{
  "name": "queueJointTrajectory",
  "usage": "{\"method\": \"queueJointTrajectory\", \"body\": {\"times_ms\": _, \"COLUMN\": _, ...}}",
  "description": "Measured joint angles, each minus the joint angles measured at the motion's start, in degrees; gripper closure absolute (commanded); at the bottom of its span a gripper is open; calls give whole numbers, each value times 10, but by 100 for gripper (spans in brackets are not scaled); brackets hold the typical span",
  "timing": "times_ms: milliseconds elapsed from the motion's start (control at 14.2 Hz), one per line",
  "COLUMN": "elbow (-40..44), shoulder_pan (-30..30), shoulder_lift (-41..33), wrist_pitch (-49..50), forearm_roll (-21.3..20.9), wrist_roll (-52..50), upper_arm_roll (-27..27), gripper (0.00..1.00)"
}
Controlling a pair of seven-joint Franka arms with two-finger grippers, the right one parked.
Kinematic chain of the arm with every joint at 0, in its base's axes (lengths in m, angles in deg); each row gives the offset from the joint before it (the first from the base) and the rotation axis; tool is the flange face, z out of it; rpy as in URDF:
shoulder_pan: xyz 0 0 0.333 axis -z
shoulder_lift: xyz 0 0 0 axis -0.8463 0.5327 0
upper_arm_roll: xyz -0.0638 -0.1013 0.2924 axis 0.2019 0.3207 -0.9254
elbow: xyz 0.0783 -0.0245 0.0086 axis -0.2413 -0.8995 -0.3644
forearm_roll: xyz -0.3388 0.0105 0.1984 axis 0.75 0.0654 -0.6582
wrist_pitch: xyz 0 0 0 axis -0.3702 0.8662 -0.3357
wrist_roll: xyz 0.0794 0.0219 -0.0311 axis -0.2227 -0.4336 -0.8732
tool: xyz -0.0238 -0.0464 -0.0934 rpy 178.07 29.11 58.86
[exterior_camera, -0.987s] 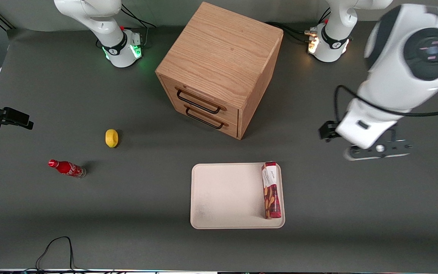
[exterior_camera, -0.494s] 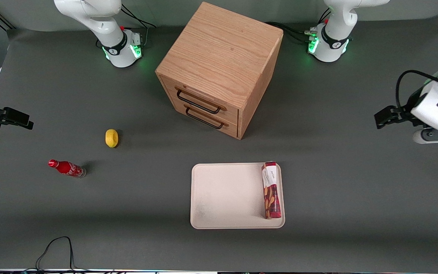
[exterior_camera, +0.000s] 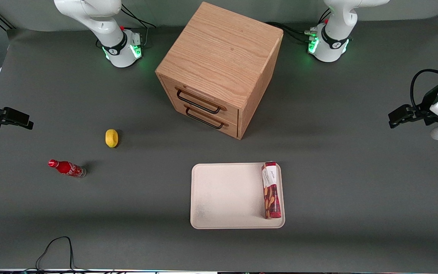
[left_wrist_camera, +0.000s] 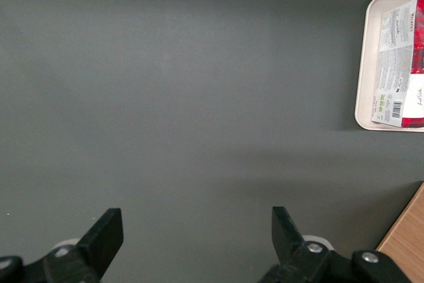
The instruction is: Place red cookie box on tray
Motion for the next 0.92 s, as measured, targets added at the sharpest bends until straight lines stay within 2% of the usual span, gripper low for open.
{"method": "queueJointTrajectory", "body": {"times_ms": 917, "elbow": 1, "shoulder_pan": 8, "shoulder_lift": -18, "wrist_pitch": 57, "forearm_roll": 6, "wrist_roll": 55, "upper_arm_roll": -19, "gripper": 0}}
